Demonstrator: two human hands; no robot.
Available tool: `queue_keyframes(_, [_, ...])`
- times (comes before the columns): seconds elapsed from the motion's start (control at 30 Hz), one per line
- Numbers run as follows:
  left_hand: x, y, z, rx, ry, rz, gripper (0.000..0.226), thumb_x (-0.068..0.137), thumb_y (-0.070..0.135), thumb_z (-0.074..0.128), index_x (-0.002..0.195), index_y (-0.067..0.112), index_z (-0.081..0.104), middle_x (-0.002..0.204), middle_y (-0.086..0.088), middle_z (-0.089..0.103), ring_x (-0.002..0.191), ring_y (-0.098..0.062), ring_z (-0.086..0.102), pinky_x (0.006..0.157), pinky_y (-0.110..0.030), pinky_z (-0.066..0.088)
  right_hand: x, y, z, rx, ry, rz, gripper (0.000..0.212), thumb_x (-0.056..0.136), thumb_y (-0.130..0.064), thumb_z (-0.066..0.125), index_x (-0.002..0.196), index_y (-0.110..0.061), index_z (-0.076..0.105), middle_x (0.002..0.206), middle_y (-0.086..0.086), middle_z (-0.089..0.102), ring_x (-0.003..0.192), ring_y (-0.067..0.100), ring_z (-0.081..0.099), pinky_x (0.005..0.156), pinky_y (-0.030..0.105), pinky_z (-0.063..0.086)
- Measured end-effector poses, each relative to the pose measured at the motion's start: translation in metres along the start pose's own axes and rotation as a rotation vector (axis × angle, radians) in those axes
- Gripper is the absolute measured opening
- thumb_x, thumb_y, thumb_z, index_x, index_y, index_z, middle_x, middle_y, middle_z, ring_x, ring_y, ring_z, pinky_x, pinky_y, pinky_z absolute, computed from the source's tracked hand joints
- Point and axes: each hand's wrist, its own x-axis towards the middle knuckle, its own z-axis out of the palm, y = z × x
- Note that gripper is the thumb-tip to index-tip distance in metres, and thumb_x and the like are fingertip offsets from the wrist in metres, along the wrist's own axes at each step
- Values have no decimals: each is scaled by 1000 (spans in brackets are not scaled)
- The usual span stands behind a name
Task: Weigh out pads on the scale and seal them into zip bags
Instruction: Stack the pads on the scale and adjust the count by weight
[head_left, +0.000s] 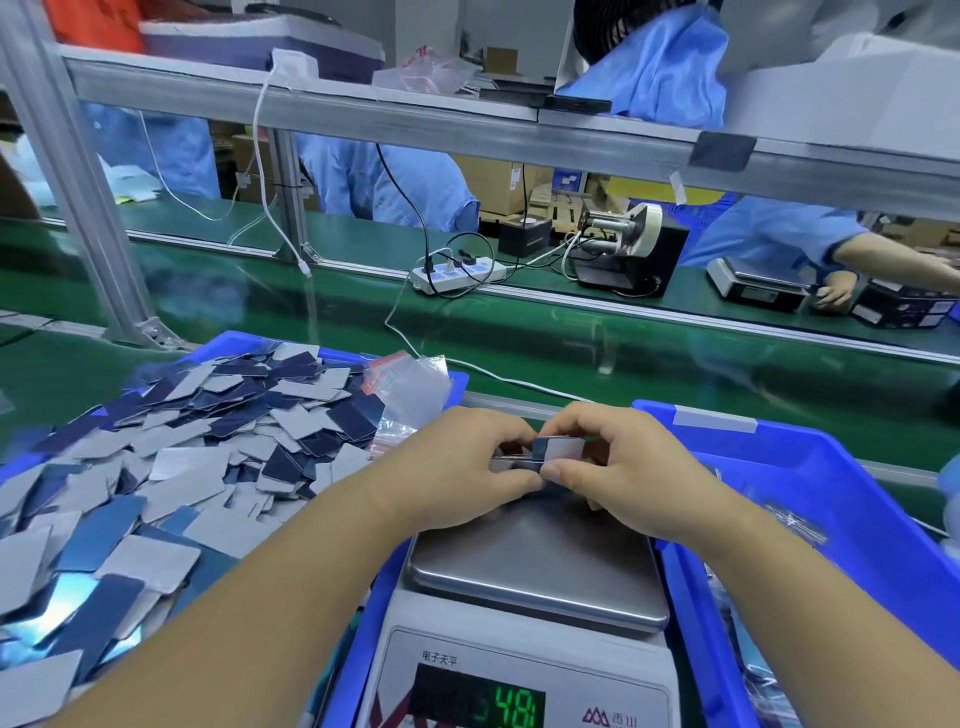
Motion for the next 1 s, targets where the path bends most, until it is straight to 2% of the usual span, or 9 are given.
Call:
queue_keyframes(0.17, [-1, 0, -1, 14, -13, -6, 8, 91, 35, 67, 98, 34, 67, 82, 18, 61, 77, 3, 50, 61, -13, 34, 0, 0, -4, 18, 53, -11, 26, 91, -16, 69, 96, -41, 71, 87, -22, 66, 55, 19, 53, 56, 19, 44])
queue_keyframes(0.27, [0, 1, 2, 28, -8, 2, 21, 92, 32, 66, 112, 28, 70, 95, 16, 65, 86, 3, 46, 69, -12, 36, 1, 0, -10, -3, 70, -29, 33, 89, -8, 71, 93, -41, 73, 85, -21, 63, 62, 7, 55, 63, 15, 43])
queue_keyframes(0.47, [0, 1, 2, -29, 5, -18, 19, 92, 30, 68, 111, 31, 72, 84, 27, 61, 78, 10, 51, 69, -8, 39, -3, 1, -20, 94, 22, -2, 31, 91, 1, 66, 91, -29, 76, 73, -15, 63, 55, 5, 59, 60, 18, 48])
queue_keyframes(0.6, [-1, -1, -4, -71, 15, -53, 17, 91, 29, 69, 107, 33, 72, 71, 40, 57, 71, 17, 52, 63, -5, 38, -3, 2, -16, 300, 13, 153, 30, 95, 1, 60, 81, -25, 66, 61, 1, 63, 58, 20, 63, 61, 34, 58])
queue_keyframes(0.67, [-2, -3, -7, -51, -1, -64, 18, 91, 30, 69, 108, 34, 72, 70, 34, 58, 71, 17, 51, 65, -4, 39, -2, 2, -13, 305, 0, 173, 30, 96, 2, 58, 81, -23, 62, 63, 3, 66, 60, 27, 67, 65, 42, 60])
queue_keyframes(0.73, [-3, -3, -7, -23, -19, -63, 19, 91, 32, 68, 109, 35, 72, 73, 28, 58, 71, 17, 51, 64, -4, 38, -2, 4, -9, 245, -42, 198, 30, 95, -2, 60, 79, -27, 59, 64, 1, 69, 59, 24, 68, 64, 37, 59])
queue_keyframes(0.83, [-4, -2, -8, -16, -24, -63, 19, 91, 33, 67, 109, 35, 72, 72, 23, 58, 70, 14, 51, 61, -6, 39, 0, 9, -10, -29, -52, 130, 24, 88, -13, 70, 81, -33, 59, 60, -22, 60, 48, 4, 50, 51, 13, 42])
queue_keyframes(0.93, [-3, -2, -7, -15, -19, -56, 21, 91, 31, 67, 111, 34, 71, 74, 23, 58, 71, 15, 51, 62, -5, 39, 0, 11, -13, -26, -6, 116, 28, 83, -8, 67, 87, -34, 61, 55, -20, 52, 48, 5, 39, 49, 14, 34])
queue_keyframes(1.0, [-2, -1, -6, -24, -12, -45, 22, 90, 30, 68, 112, 34, 72, 72, 26, 57, 71, 17, 51, 62, -3, 37, -1, 8, -11, 143, -47, 127, 34, 77, -5, 60, 92, -35, 61, 73, -21, 63, 54, 9, 42, 52, 17, 38])
